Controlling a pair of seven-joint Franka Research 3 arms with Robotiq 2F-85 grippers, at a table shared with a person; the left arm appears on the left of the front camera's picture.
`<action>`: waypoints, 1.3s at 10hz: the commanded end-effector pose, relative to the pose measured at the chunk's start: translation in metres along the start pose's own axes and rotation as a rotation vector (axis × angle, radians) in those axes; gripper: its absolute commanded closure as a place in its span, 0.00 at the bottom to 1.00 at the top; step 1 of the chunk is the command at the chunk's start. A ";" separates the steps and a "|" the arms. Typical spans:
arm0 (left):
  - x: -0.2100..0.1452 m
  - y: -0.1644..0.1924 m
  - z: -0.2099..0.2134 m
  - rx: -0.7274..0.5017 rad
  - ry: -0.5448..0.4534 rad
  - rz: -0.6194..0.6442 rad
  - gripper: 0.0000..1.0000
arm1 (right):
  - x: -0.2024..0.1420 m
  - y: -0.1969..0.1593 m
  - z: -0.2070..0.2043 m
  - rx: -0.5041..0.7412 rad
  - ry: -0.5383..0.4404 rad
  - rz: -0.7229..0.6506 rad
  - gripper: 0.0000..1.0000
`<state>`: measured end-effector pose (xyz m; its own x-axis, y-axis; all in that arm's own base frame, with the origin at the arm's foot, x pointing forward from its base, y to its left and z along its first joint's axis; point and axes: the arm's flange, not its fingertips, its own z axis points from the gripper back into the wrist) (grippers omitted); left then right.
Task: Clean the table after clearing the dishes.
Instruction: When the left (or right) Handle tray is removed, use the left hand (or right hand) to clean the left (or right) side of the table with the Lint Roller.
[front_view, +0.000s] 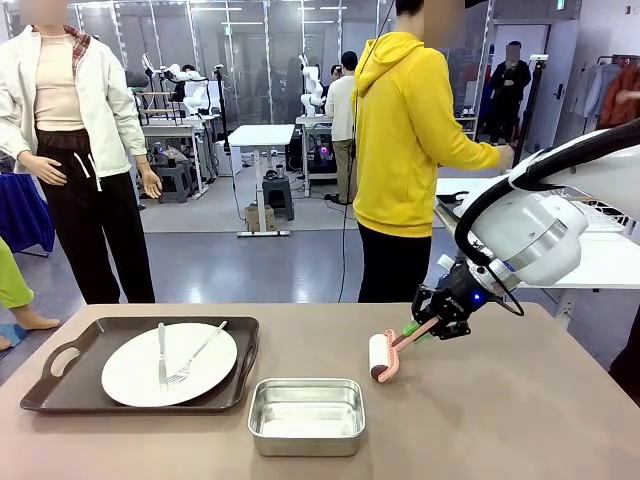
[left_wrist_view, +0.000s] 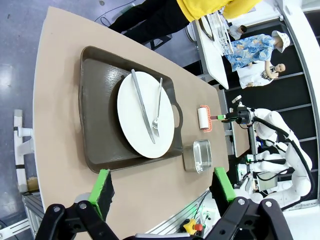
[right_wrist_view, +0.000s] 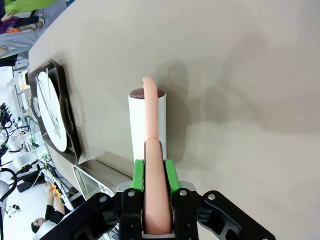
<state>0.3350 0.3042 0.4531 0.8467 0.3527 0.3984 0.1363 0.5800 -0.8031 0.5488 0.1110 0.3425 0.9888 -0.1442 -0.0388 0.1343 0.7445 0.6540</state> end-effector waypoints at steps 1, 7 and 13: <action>-0.002 0.000 0.003 0.005 0.008 -0.004 0.00 | 0.009 -0.035 -0.005 -0.050 -0.014 -0.018 0.79; -0.002 0.000 0.003 0.005 0.008 -0.004 0.00 | 0.014 -0.087 0.053 -0.227 0.004 -0.001 0.79; -0.002 0.000 0.003 0.005 0.008 -0.004 0.00 | 0.026 -0.130 0.102 -0.395 -0.004 0.024 0.79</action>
<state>0.3350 0.3043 0.4531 0.8466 0.3529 0.3984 0.1362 0.5800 -0.8032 0.5496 -0.0234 0.3699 0.9928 -0.1168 -0.0282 0.1158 0.8669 0.4849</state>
